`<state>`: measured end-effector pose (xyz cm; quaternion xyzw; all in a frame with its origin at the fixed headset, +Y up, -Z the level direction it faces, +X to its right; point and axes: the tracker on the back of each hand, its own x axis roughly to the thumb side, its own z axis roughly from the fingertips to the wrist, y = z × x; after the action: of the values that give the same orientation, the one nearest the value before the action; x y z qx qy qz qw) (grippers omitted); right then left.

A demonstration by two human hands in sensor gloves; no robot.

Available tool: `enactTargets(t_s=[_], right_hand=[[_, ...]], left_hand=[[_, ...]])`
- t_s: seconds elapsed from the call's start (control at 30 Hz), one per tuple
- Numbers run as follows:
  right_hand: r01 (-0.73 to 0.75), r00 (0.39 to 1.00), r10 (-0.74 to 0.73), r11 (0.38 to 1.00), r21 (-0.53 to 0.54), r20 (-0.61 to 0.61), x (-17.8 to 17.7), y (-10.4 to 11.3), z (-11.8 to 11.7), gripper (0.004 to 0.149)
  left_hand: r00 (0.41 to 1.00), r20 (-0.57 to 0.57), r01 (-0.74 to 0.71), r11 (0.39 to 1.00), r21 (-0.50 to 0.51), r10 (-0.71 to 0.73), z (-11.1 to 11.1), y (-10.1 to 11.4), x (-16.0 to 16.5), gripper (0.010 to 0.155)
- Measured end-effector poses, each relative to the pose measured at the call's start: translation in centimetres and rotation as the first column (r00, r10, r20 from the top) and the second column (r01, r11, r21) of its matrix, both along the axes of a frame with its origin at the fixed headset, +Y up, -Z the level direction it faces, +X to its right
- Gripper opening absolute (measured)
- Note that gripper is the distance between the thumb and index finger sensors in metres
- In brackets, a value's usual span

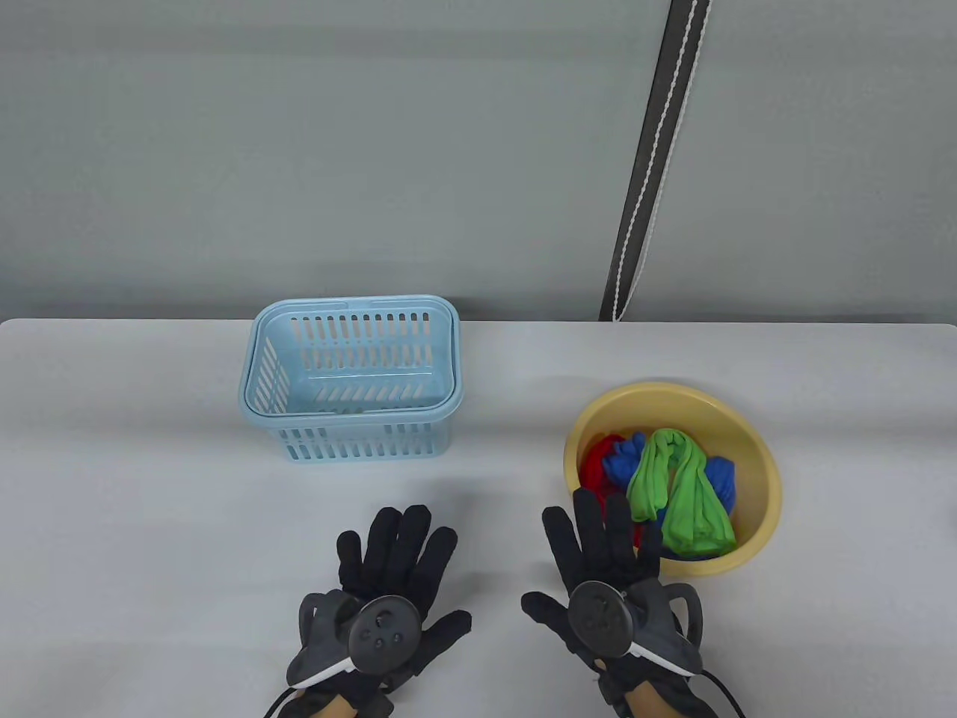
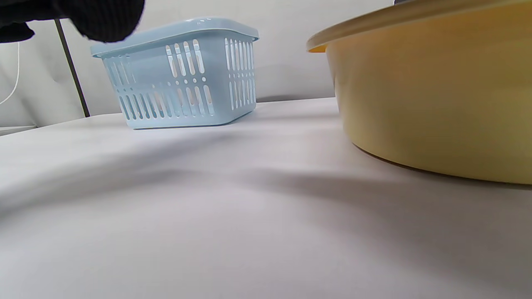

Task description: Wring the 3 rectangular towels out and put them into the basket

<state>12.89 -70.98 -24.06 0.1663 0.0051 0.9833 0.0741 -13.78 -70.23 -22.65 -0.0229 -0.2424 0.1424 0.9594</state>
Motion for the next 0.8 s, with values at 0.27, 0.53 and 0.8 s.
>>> enactTargets(t_s=[0.27, 0.53, 0.8], right_hand=[[0.033, 0.998, -0.035, 0.999, 0.025, 0.062, 1.2, 1.2, -0.5, 0.097], [0.132, 0.908, -0.14, 0.99, 0.046, 0.396, 6.8, 8.1, -5.5, 0.085], [0.191, 0.805, 0.06, 0.915, -0.355, 0.59, 8.4, 5.3, -12.1, 0.096]], left_hand=[[1.0, 0.008, 0.026, 1.0, 0.008, -0.026, -0.1, 0.2, 0.2, 0.095], [0.999, 0.007, 0.039, 0.999, 0.004, -0.039, -0.1, 0.2, 0.4, 0.095], [0.998, -0.006, 0.054, 0.998, -0.018, -0.055, -0.2, 0.2, 0.3, 0.095]])
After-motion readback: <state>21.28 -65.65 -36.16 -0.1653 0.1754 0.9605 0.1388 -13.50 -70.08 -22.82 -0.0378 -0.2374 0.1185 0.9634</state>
